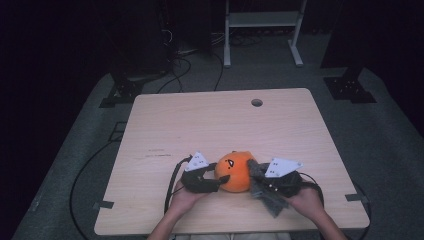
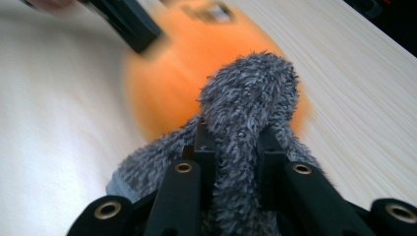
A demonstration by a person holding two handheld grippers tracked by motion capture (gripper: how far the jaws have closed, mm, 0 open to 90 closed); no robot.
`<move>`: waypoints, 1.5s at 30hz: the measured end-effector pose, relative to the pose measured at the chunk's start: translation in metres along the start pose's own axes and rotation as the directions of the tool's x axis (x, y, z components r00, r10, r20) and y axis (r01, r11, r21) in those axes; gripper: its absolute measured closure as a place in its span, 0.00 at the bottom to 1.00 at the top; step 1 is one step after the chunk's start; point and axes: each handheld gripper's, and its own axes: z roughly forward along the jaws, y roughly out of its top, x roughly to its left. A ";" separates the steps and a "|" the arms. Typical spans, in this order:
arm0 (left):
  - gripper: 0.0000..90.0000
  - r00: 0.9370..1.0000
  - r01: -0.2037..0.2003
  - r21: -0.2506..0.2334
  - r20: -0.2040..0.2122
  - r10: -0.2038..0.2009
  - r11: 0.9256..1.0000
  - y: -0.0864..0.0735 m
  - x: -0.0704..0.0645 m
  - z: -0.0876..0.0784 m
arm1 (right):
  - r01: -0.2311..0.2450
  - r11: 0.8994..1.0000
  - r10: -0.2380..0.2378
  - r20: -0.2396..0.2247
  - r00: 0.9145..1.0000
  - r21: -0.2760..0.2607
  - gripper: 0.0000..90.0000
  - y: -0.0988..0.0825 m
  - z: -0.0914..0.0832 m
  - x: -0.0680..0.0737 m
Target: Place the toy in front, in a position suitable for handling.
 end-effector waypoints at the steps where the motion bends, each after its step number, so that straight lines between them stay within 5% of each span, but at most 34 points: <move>1: 0.41 1.000 0.000 -0.007 0.006 0.000 1.000 0.001 -0.001 0.001 | -0.010 1.000 0.010 0.006 1.000 0.009 0.85 -0.004 -0.001 -0.003; 2: 0.42 1.000 -0.006 -0.007 0.002 0.006 1.000 0.002 -0.003 0.003 | -0.028 1.000 0.028 -0.005 1.000 0.006 0.85 -0.007 -0.002 -0.003; 6: 0.42 0.997 -0.062 0.015 -0.038 0.063 0.998 0.006 -0.011 0.006 | 0.039 0.999 -0.039 -0.053 0.998 -0.017 0.85 0.003 0.006 0.016; 12: 0.28 0.998 0.065 -0.004 0.017 -0.065 0.998 0.003 0.003 0.004 | -0.018 0.999 0.017 -0.037 0.999 -0.028 0.85 0.002 0.002 0.001; 13: 0.28 0.998 0.059 -0.002 0.016 -0.059 0.998 0.004 0.001 0.006 | -0.035 0.999 0.034 -0.043 0.999 -0.027 0.85 0.001 0.002 0.001; 16: 0.38 1.000 -0.018 0.004 -0.014 0.018 1.000 0.006 -0.009 0.009 | 0.025 0.999 -0.028 -0.069 0.997 -0.033 0.85 0.009 0.006 0.015; 18: 0.43 0.995 -0.092 0.018 -0.034 0.092 0.996 0.007 -0.017 0.007 | 0.035 0.998 -0.042 -0.116 0.992 -0.061 0.85 0.016 0.008 0.021; 20: 0.44 0.992 -0.117 0.029 -0.039 0.118 0.993 0.008 -0.019 0.005 | 0.055 0.997 -0.060 -0.104 0.993 -0.053 0.85 0.020 0.009 0.022; 25: 0.27 1.000 0.018 0.002 0.005 -0.018 1.000 0.008 -0.007 0.008 | 0.029 0.999 -0.030 -0.032 0.999 -0.024 0.85 0.005 -0.002 0.007; 27: 0.28 1.000 0.002 0.001 -0.011 -0.002 1.000 0.008 -0.010 0.011 | 0.023 0.999 -0.025 -0.046 0.999 -0.026 0.85 0.004 -0.001 0.009; 31: 0.43 0.992 -0.114 0.023 -0.053 0.115 0.993 0.007 -0.020 0.009 | 0.086 0.996 -0.089 -0.087 0.992 -0.036 0.85 0.017 0.007 0.023; 38: 0.40 0.995 -0.093 -0.003 -0.016 0.093 0.996 0.006 -0.017 0.008 | 0.017 0.999 -0.018 -0.018 1.000 -0.028 0.85 0.004 -0.005 0.004; 40: 0.42 0.988 -0.152 -0.001 -0.026 0.152 0.988 0.007 -0.026 0.011 | 0.034 0.999 -0.035 -0.037 0.999 -0.035 0.85 0.008 -0.004 0.009; 43: 0.43 0.967 -0.247 0.023 -0.056 0.248 0.969 0.008 -0.036 0.012 | 0.071 0.996 -0.074 -0.063 0.995 -0.054 0.85 0.018 0.000 0.017; 45: 0.41 0.972 -0.228 0.015 -0.048 0.228 0.974 0.007 -0.032 0.010 | 0.079 0.996 -0.081 -0.045 0.996 -0.050 0.85 0.018 -0.002 0.014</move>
